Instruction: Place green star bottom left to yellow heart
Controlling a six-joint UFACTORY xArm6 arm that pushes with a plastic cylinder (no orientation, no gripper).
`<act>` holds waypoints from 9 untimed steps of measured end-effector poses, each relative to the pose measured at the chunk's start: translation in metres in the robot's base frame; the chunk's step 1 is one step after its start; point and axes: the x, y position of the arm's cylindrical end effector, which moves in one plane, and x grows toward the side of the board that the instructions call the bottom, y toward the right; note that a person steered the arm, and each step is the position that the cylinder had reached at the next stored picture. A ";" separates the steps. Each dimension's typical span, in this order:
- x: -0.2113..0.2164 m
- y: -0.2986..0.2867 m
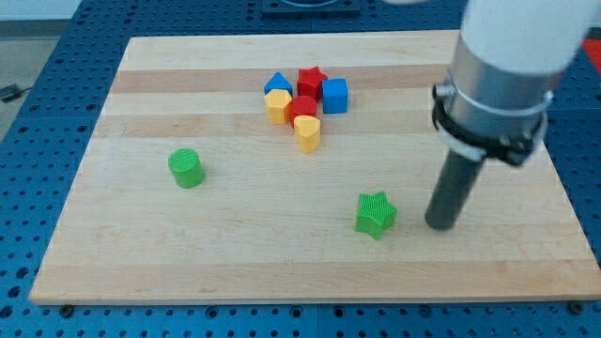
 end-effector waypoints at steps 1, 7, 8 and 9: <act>0.018 -0.018; -0.008 -0.047; -0.015 -0.051; -0.016 -0.074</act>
